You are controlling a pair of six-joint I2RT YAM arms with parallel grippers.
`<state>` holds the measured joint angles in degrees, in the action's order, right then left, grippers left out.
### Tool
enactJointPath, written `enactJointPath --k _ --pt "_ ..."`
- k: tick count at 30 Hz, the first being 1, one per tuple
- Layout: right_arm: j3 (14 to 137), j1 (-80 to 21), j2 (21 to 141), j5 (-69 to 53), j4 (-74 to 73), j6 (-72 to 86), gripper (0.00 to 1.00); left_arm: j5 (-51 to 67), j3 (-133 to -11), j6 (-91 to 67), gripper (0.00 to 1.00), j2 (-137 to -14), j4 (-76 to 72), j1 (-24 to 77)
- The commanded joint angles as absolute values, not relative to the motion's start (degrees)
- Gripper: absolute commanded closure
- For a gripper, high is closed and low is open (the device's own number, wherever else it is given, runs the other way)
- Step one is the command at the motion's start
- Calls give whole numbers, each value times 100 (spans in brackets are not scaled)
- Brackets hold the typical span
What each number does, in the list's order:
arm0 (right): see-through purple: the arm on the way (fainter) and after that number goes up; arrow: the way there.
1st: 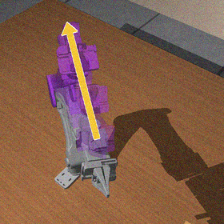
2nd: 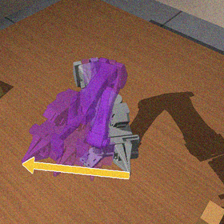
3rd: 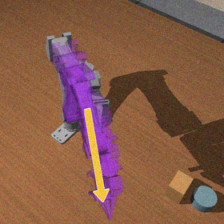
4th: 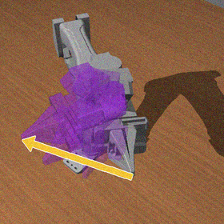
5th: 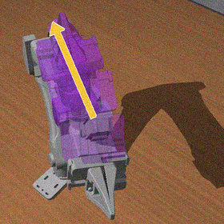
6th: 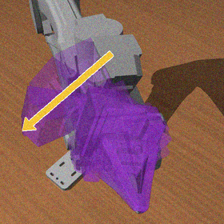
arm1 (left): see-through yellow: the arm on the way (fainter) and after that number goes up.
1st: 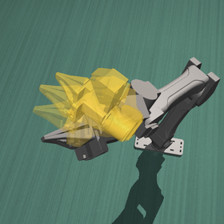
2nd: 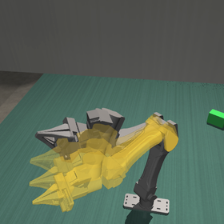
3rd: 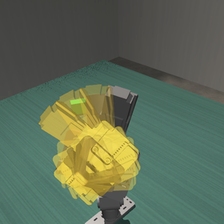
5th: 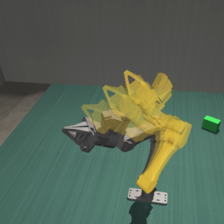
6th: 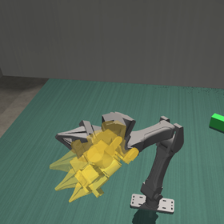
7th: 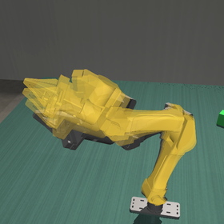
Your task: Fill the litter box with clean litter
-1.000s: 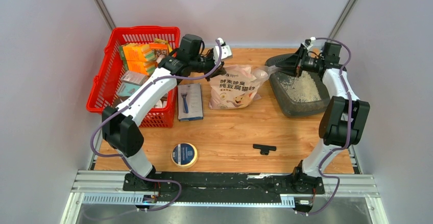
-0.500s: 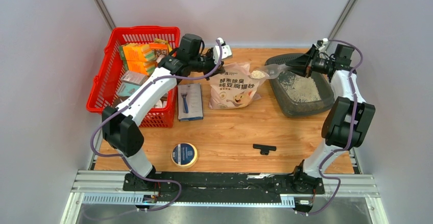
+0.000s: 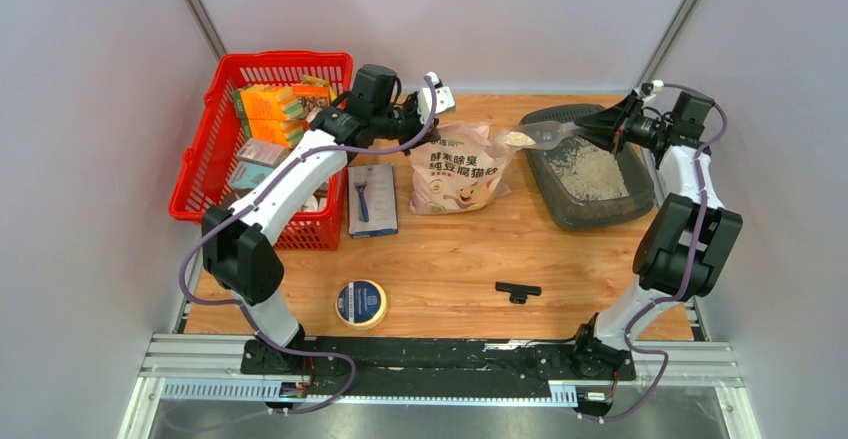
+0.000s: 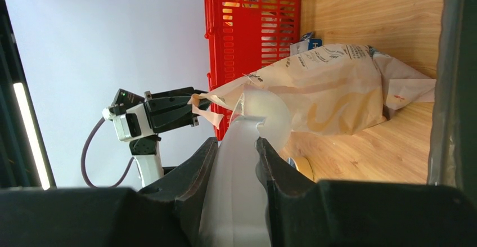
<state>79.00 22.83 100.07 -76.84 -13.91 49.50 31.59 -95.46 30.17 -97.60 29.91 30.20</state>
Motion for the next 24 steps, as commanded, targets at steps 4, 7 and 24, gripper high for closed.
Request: enactJointPath --k 4,7,24 --pt "7497 2496 9633 -7550 176 6275 100 3173 -9896 3094 100 -9703 2962 2962" --pt "7436 2549 9563 -7462 333 6415 100 3164 -9914 3129 100 -9721 3006 2962" --pt "6742 3243 8825 -6865 915 6768 100 3164 -10397 3322 100 -10046 3366 2962"
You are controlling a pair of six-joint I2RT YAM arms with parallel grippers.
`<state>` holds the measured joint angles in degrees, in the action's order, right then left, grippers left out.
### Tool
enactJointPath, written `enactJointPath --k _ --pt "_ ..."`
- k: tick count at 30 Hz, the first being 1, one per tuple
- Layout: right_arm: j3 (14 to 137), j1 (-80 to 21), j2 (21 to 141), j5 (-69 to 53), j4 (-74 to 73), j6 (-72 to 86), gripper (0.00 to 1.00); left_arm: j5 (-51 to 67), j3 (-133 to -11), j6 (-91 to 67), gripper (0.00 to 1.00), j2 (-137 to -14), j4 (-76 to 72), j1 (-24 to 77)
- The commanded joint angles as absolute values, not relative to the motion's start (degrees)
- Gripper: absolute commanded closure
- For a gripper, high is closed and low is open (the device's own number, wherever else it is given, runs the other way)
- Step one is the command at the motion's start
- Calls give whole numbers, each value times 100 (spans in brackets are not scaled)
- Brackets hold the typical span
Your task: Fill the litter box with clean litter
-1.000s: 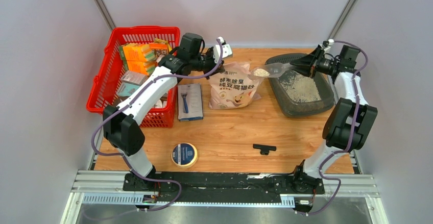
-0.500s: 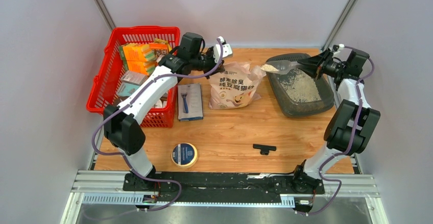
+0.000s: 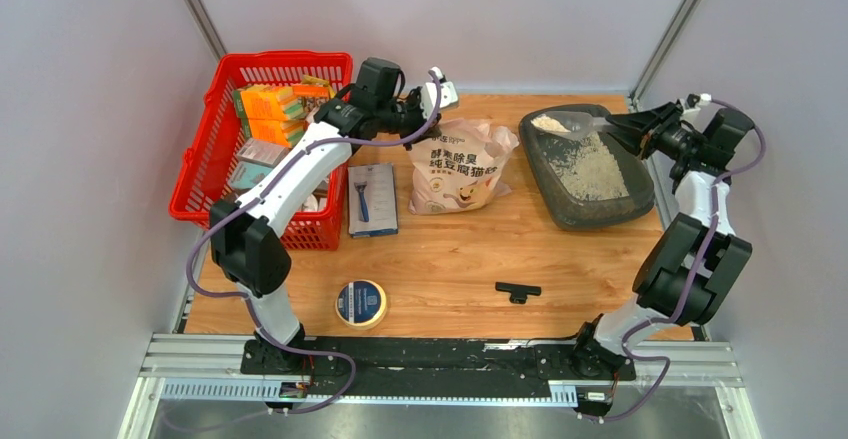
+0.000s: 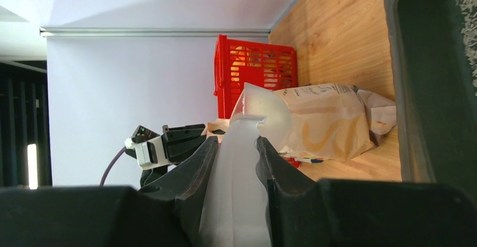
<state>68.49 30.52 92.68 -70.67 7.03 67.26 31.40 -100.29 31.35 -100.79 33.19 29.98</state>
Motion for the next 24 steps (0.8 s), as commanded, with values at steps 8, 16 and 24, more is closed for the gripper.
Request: enactJointPath --k 8,16,24 --pt "6136 3875 8289 -6109 703 6408 100 3138 -10520 3445 100 -10063 3595 2962" --pt "5371 4105 7770 -4539 282 5319 100 3120 -10468 3542 100 -10002 3761 2997" --pt "5370 3824 7647 -3094 -439 4018 100 3138 -10055 3402 100 -9748 3560 3006"
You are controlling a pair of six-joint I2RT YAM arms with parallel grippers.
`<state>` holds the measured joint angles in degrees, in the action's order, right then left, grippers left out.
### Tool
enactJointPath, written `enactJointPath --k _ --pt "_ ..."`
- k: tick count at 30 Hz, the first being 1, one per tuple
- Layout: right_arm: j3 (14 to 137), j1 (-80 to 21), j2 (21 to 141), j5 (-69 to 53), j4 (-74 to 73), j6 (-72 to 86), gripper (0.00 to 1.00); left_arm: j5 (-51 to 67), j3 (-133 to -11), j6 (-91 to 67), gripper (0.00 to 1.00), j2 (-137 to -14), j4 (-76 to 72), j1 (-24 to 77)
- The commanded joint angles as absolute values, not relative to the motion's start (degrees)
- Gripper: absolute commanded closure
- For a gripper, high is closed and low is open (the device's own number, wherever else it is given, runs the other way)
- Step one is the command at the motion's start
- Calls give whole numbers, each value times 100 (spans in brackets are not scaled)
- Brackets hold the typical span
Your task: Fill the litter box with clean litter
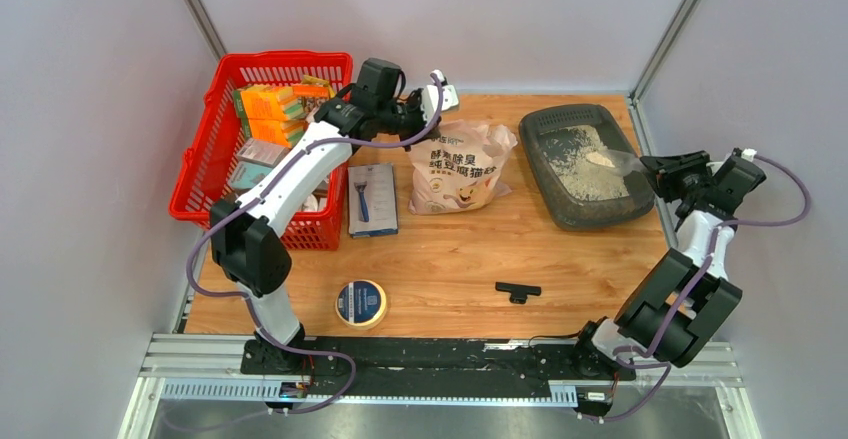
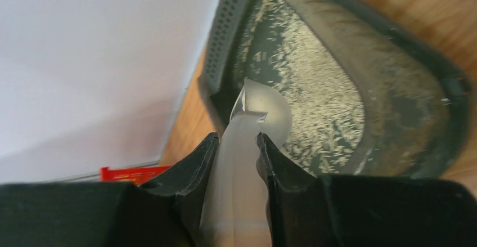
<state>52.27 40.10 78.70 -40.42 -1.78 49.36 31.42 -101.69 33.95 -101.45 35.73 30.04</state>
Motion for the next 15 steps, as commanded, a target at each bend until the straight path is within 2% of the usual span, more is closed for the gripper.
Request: enactJointPath --k 1,7,15 --pt "5405 3771 7620 -2928 -474 3729 100 3120 -9950 3393 100 -9712 3525 3006" --pt "6028 3113 7629 -2086 -1080 2464 100 3182 -9651 3270 100 -9510 3287 2997" --pt "6555 1820 7375 -1073 -1449 -320 100 3401 -9404 2866 100 -9317 2813 3023"
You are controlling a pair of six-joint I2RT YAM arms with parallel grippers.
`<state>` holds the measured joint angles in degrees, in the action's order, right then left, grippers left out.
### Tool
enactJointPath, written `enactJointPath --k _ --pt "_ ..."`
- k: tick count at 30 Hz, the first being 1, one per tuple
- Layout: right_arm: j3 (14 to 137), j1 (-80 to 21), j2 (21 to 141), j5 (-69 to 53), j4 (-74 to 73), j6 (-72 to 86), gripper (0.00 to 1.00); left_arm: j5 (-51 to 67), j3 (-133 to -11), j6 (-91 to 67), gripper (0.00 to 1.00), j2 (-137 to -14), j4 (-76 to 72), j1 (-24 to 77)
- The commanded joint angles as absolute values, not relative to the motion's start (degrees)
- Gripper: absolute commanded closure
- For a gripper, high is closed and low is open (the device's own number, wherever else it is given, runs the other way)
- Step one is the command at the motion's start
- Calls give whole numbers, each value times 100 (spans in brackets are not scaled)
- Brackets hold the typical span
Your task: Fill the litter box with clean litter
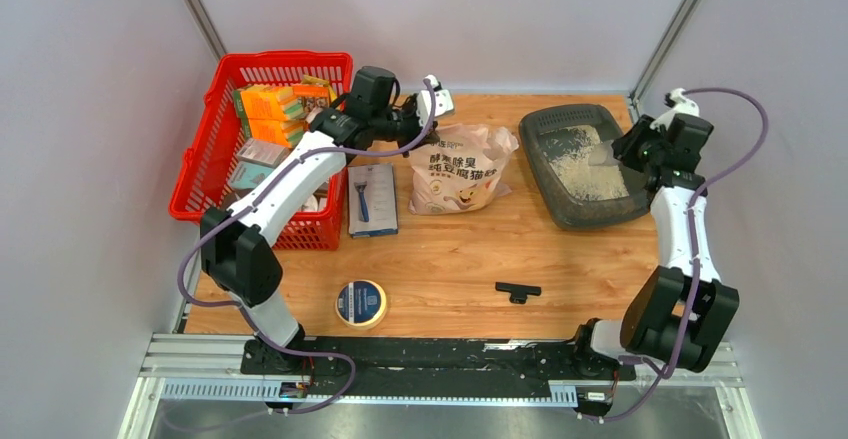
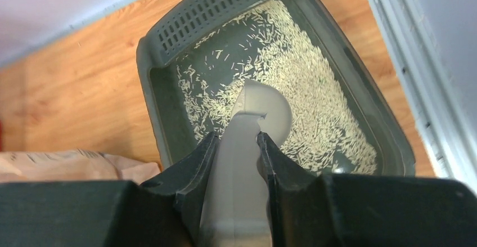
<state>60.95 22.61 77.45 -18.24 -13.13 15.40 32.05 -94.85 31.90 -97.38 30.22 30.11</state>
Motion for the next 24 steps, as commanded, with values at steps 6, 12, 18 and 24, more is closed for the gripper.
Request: enactJointPath --k 6,12,18,24 --pt "7758 1696 7409 -2536 -2316 -686 100 3568 -9150 2654 100 -9141 2523 3050" --pt "10369 1416 8577 -6140 -3997 -35 100 3586 -8763 2646 100 -8956 2206 3050" --pt "10704 923 8876 -6592 -5227 -728 100 3577 -8605 2479 100 -8895 1978 3050" --pt "10978 440 9106 -6022 -6592 -2188 100 3559 -8561 2478 100 -8833 1960 3050"
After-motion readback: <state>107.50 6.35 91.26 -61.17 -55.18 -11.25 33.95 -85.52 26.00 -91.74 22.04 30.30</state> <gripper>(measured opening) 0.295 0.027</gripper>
